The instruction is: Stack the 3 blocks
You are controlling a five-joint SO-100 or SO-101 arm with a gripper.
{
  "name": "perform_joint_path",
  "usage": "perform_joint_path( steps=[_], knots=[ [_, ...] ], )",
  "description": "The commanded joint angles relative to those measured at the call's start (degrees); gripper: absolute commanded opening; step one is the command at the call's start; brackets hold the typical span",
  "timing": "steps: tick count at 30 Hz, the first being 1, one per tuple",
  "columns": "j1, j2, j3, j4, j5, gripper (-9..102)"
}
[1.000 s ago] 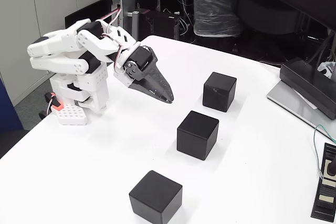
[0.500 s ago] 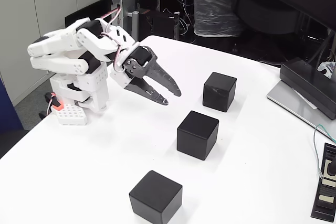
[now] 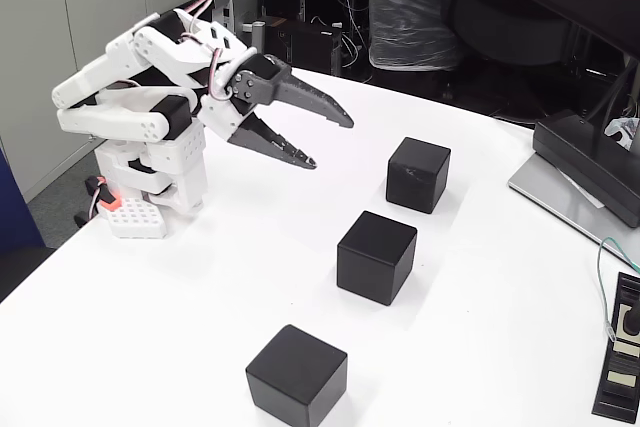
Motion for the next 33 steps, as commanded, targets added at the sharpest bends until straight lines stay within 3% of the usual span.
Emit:
perform_joint_path(
  steps=[1,7,20,33],
  knots=[
    [0.00,-0.44,-4.75,0.26,-2.11,25],
    [-0.09,-7.91,-13.18,4.48,-2.20,25],
    [0.62,-41.66,-38.67,11.51,-2.02,25],
    [0.79,-60.21,-45.35,14.24,-2.29,25]
  ],
)
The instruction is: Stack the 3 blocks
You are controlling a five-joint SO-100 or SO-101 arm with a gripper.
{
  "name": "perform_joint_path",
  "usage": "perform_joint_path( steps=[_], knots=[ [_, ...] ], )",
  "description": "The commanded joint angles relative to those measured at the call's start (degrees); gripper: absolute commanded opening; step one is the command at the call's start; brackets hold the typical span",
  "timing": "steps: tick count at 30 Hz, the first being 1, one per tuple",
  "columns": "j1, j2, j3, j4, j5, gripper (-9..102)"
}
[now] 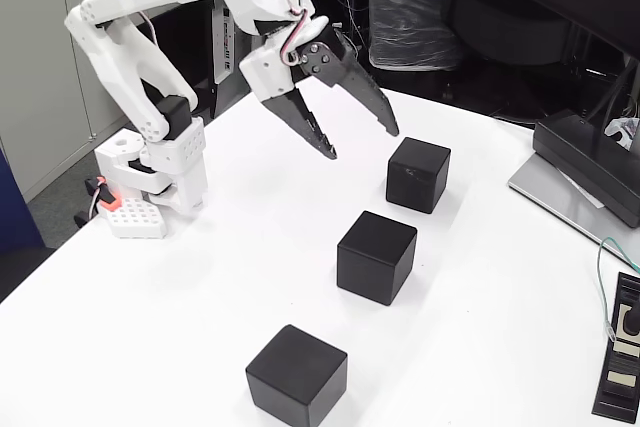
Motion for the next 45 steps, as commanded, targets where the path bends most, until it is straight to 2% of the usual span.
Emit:
perform_joint_path(
  steps=[1,6,15,33,45],
  knots=[
    [0.35,-3.08,-2.37,0.26,0.18,25],
    [0.35,-7.29,-2.37,-0.44,0.26,27],
    [4.48,-14.06,-2.02,-5.36,2.72,36],
    [6.59,-30.41,-2.29,-13.71,3.34,36],
    [6.42,-33.93,-2.29,-17.14,3.43,27]
  ],
)
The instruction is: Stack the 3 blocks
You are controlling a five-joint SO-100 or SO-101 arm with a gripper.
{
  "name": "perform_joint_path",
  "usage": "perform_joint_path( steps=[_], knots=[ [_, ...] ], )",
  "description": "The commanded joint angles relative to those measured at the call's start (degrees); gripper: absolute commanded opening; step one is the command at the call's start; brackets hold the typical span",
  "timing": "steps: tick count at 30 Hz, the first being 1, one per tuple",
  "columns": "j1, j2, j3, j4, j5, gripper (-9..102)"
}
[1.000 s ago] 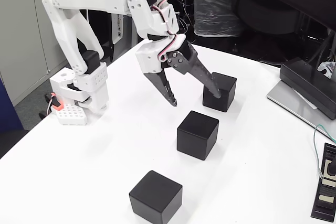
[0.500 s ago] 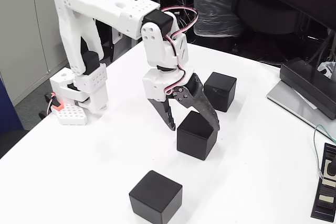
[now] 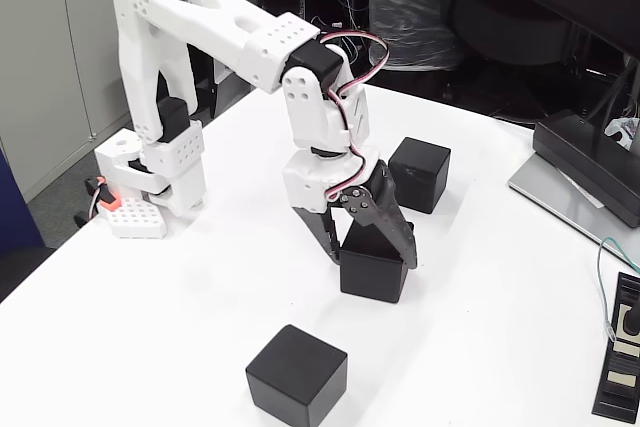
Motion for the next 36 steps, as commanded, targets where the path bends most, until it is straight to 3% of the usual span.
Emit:
perform_joint_path(
  steps=[1,18,32,36],
  knots=[
    [-0.62,-0.18,-1.58,-0.53,0.70,26],
    [-0.53,0.53,-1.67,-0.09,0.70,-2],
    [-0.18,6.68,-4.22,0.70,2.90,-1],
    [-0.88,10.46,-6.59,4.92,4.66,-1]
  ],
)
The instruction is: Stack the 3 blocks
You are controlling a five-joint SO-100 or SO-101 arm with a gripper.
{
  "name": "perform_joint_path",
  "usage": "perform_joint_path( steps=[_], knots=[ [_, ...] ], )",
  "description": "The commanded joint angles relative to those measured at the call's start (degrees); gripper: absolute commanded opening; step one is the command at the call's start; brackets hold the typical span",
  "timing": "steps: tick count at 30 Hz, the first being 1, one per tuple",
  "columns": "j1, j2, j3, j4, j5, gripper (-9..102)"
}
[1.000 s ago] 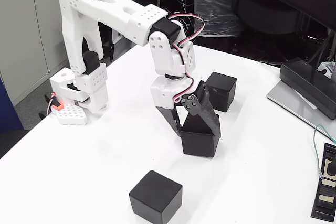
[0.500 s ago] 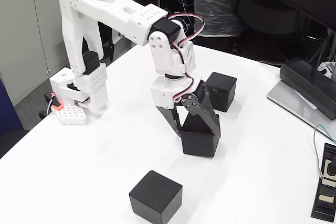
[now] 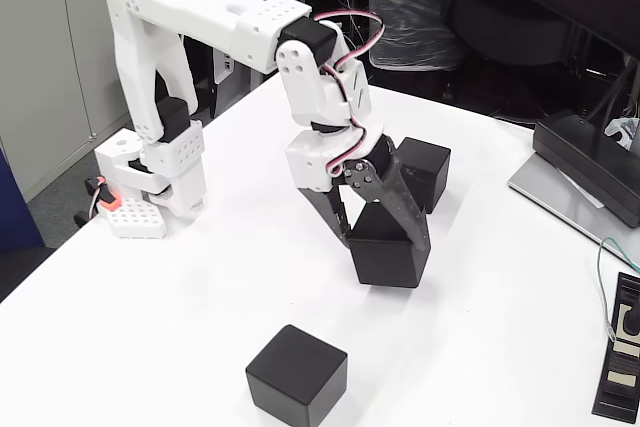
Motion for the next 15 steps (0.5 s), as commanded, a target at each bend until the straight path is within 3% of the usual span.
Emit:
perform_joint_path(
  steps=[1,15],
  knots=[
    [-0.53,4.13,-4.57,3.25,1.41,-1],
    [-12.66,4.75,-25.49,18.98,2.64,-1]
  ],
)
